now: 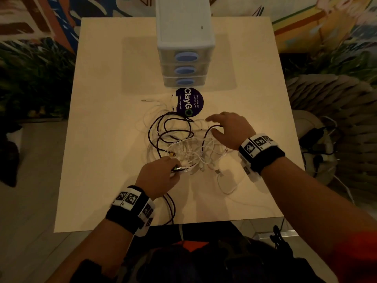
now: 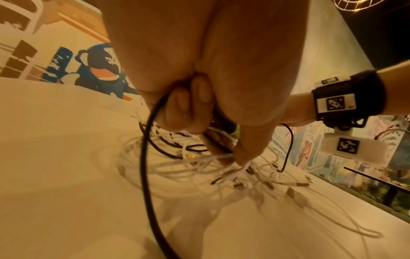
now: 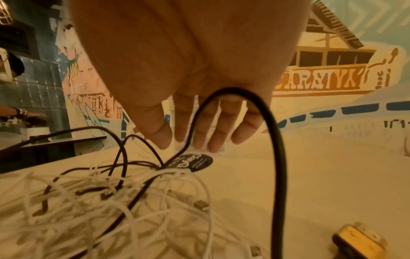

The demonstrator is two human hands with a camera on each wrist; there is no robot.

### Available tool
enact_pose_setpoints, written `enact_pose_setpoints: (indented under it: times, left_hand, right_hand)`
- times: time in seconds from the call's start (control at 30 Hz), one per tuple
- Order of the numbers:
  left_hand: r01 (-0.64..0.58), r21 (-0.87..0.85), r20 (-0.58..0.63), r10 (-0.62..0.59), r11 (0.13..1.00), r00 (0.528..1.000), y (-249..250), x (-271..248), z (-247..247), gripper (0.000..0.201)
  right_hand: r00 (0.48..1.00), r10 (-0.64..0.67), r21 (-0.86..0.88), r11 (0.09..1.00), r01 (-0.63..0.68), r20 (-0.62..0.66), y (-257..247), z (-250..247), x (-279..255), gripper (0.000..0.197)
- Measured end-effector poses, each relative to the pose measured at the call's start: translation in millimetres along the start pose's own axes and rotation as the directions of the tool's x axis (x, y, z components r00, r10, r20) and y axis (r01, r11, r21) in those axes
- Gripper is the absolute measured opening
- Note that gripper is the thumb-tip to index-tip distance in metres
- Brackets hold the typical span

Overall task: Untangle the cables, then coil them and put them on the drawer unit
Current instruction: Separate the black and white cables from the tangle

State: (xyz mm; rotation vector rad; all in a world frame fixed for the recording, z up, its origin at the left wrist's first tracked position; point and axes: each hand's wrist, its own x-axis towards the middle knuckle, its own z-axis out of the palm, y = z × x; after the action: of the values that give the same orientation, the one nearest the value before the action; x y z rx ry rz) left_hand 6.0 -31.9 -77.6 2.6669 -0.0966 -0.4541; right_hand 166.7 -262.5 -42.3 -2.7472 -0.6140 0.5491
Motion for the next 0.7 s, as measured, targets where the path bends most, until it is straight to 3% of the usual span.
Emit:
enact_pose_setpoints:
  times: [0.07, 0.13, 0.17, 0.23, 0.3, 0.33, 0.4, 0.57, 0.7]
  left_hand:
    - [-0.068, -0.069, -0.082, 0.063, 0.995, 0.995, 1, -1, -7, 0.022]
    - [-0.123, -0.143, -0.169, 0.098, 0.982, 0.981, 4, -3, -15, 0.027]
    - [-0.135, -0.176, -0.188, 0.101, 0.975, 0.977, 6, -3, -18, 0.028]
    - [-0.145, -0.224, -0.209, 0.098, 0.964, 0.973, 7, -2, -22, 0.028]
    - [-0.164, -0.260, -0.241, 0.101, 0.952, 0.965, 7, 0, -25, 0.025]
    - [-0.170, -0.283, -0.253, 0.098, 0.944, 0.963, 8, 0, -25, 0.025]
    - [-0.167, -0.333, -0.252, 0.084, 0.928, 0.964, 8, 2, -24, 0.027]
    - [-0.077, -0.487, -0.218, -0.035, 0.870, 0.975, 6, 3, -23, 0.038]
    - [-0.041, -0.602, -0.230, -0.124, 0.797, 0.965, 7, 3, -26, 0.037]
  right_hand:
    - [0.988, -0.031, -0.026, 0.999, 0.027, -0.149, -1, -4, -7, 0.040]
    - [0.951, -0.091, 0.034, 0.994, 0.106, -0.295, -10, -13, -20, 0.028]
    - [0.946, -0.137, 0.080, 0.983, 0.168, -0.293, -16, -17, -29, 0.020]
    - [0.966, -0.240, 0.142, 0.957, 0.252, -0.096, -31, -20, -46, 0.011]
    - [0.954, -0.278, 0.110, 0.958, 0.266, 0.115, -41, -10, -58, 0.017]
    - [0.951, -0.265, 0.092, 0.963, 0.253, 0.158, -43, -2, -61, 0.021]
    - [0.965, -0.213, 0.106, 0.974, 0.199, 0.153, -44, 12, -62, 0.026]
    - [0.996, -0.095, 0.090, 0.991, 0.094, 0.000, -47, 29, -57, 0.025]
    - [0.995, -0.099, 0.034, 0.994, 0.099, -0.008, -52, 36, -59, 0.034]
